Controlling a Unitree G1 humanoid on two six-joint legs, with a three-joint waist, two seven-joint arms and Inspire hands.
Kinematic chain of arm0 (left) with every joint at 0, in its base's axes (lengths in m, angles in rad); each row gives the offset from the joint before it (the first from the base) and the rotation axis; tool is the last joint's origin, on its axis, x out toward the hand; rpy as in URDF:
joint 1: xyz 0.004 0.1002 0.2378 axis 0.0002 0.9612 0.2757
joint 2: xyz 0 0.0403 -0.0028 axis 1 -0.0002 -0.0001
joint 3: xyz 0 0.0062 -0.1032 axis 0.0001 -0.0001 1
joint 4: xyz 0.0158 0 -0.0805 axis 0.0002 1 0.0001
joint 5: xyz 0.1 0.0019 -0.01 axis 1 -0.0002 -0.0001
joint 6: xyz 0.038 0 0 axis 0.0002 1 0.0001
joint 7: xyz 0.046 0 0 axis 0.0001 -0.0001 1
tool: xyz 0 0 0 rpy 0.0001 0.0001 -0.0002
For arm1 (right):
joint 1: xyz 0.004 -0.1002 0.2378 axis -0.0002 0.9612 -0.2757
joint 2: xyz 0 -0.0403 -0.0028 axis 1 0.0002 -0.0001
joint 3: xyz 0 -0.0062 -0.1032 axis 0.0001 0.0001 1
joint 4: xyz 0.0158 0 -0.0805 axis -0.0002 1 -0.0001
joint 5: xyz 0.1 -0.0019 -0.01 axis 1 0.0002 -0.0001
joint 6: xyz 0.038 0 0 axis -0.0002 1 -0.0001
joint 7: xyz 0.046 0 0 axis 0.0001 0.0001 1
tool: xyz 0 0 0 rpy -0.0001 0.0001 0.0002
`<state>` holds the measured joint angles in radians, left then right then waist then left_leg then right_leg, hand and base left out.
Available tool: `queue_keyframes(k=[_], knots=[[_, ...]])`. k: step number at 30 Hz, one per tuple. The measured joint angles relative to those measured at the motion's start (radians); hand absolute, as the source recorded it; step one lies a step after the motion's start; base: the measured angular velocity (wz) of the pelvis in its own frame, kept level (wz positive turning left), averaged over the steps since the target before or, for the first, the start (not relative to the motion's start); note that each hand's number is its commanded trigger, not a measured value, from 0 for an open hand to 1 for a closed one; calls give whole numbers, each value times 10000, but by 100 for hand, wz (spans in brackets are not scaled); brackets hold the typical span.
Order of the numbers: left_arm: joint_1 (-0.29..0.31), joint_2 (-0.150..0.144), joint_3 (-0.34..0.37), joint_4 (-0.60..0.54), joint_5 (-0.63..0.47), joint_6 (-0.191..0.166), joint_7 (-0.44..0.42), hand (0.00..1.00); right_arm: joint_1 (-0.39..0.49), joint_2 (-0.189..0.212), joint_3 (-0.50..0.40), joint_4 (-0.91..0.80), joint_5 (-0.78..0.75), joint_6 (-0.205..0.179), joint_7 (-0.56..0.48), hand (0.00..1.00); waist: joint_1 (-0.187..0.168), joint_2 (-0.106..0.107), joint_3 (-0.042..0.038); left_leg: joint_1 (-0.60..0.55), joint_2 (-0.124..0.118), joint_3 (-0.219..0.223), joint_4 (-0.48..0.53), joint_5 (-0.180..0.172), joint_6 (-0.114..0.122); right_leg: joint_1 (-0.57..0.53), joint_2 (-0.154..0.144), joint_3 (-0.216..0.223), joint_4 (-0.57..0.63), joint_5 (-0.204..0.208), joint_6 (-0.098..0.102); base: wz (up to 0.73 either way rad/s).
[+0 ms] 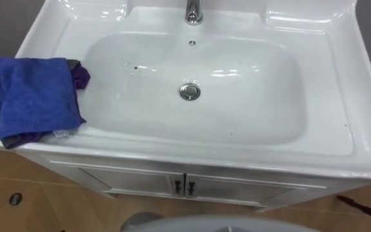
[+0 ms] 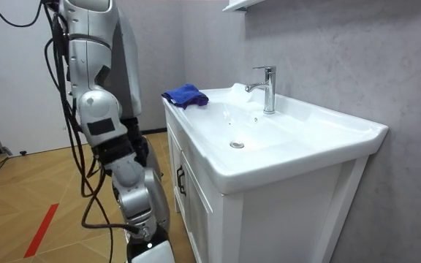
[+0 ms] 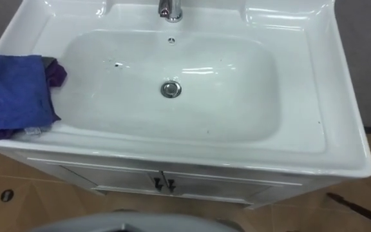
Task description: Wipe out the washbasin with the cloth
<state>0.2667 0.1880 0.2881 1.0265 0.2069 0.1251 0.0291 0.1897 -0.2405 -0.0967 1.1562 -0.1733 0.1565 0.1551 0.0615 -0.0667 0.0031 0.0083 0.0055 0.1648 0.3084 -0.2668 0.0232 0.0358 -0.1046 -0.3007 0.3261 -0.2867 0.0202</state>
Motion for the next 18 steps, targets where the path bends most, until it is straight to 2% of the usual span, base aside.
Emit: queue_keyframes(k=[3, 5, 9, 11, 18], knots=[[-163, -3, -199, 155, 5, 16, -133, 0, -42, 32, -9, -1, -47, 112, 5, 0, -23, -40, 0, -35, -1, 123, 46, -133, 174, 17, 1, 49, 21, 113, 128, -9], [-239, 5, -194, 251, 1, 23, -219, 0, -49, 33, -8, -6, -283, 175, 18, 0, -14, -25, -4, -30, 5, 236, 101, -241, 294, 10, 6, 237, 61, 251, 229, -20], [-325, 63, -279, 541, -16, 102, -343, 0, -39, 47, -5, -7, -284, 272, 17, 0, -37, -3, 0, -6, -4, 284, 317, -416, 464, 12, -26, 252, 190, 409, 324, -10], [-300, 70, -384, 561, -72, 177, -382, 0, -20, 73, 8, 33, -271, 433, 9, 0, -39, 10, 4, 95, -8, 320, 356, -467, 551, 148, -29, 263, 143, 527, 330, -6], [-346, 115, -381, 989, -68, 381, -372, 0, -2, 134, 65, 40, -301, 562, 3, 0, -30, 55, -8, 232, -19, 441, 378, -543, 669, 149, -6, 552, 126, 661, 374, -5]])
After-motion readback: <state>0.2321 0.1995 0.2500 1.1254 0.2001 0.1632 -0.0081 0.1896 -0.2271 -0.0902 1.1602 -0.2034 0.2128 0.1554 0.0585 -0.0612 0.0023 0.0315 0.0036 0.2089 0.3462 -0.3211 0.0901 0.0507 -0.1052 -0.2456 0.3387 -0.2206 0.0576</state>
